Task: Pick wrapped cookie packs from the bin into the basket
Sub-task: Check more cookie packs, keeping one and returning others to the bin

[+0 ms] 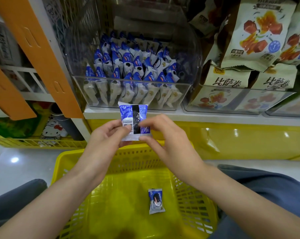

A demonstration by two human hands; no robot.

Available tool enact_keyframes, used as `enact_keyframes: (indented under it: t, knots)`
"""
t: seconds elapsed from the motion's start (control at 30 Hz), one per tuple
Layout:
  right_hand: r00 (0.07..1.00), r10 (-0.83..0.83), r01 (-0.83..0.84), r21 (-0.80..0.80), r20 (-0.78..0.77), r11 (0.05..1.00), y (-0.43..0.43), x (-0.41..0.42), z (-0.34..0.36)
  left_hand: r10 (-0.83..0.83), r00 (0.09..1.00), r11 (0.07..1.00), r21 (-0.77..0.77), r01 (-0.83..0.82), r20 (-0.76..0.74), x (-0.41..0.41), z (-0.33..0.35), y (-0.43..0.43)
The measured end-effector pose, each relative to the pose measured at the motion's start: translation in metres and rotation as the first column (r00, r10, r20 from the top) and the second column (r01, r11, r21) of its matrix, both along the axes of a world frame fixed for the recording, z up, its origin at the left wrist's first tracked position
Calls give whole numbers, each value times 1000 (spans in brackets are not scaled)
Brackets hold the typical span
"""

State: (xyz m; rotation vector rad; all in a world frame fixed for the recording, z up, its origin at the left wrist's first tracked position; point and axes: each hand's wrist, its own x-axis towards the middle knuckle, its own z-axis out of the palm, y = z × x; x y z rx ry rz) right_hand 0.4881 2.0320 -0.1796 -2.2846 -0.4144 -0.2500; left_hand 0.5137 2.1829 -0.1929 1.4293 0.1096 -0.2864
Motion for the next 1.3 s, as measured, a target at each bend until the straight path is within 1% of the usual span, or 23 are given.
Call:
enact_keyframes:
  t: [0.03, 0.07, 0.1, 0.13, 0.2, 0.27, 0.33, 0.4, 0.47, 0.67, 0.77, 0.97, 1.1, 1.2, 1.3]
  knots:
    - [993, -56, 72, 152, -108, 986, 2, 1, 0, 0, 1000, 999, 32, -1, 22, 0, 0, 0]
    - [971, -108, 165, 274, -213, 947, 4, 2, 1, -7, 999, 999, 47, 5, 39, -1, 0, 0]
    - [940, -147, 257, 355, -309, 899, 4, 5, 1, -18, 999, 999, 52, 15, 51, -1, 0, 0]
    - [903, -152, 324, 405, -402, 855, 3, 8, 0, -34, 998, 998, 60, 30, 60, -2, -1, -1]
    - [813, -47, 381, 469, -580, 797, 2, 12, 0, -75, 993, 993, 94, 66, 92, -3, -2, -2]
    - [755, 58, 380, 508, -653, 773, 3, 12, -2, -87, 982, 981, 185, 56, 166, -3, -4, -4]
    - [744, 58, 405, 518, -666, 754, 5, 12, -3, -75, 958, 936, 350, -29, 278, -5, -8, -5]
    - [738, 58, 441, 545, -673, 713, 8, 12, -5, -129, 912, 865, 494, -89, 389, -7, -9, -5]
    - [727, 71, 457, 559, -683, 692, 11, 11, -6, -202, 884, 829, 554, -75, 422, -10, -11, -6]
    - [731, 97, 446, 580, -676, 682, 13, 9, -8, -218, 882, 847, 530, -41, 418, -7, -9, -2]
    - [734, 108, 432, 583, -671, 688, 13, 9, -10, -250, 878, 837, 547, -16, 408, -6, -10, 0]
    - [749, 107, 405, 579, -654, 707, 12, 8, -14, -343, 844, 771, 637, 2, 413, -8, -12, 3]
    - [757, 113, 401, 594, -644, 698, 15, 7, -18, -398, 809, 703, 711, -35, 433, -15, -10, 1]
    - [750, 134, 395, 601, -648, 695, 17, 7, -20, -396, 834, 673, 739, -21, 384, -15, -8, 0]
    - [749, 125, 386, 581, -651, 717, 18, 6, -22, -410, 853, 631, 775, 10, 323, -13, -8, 0]
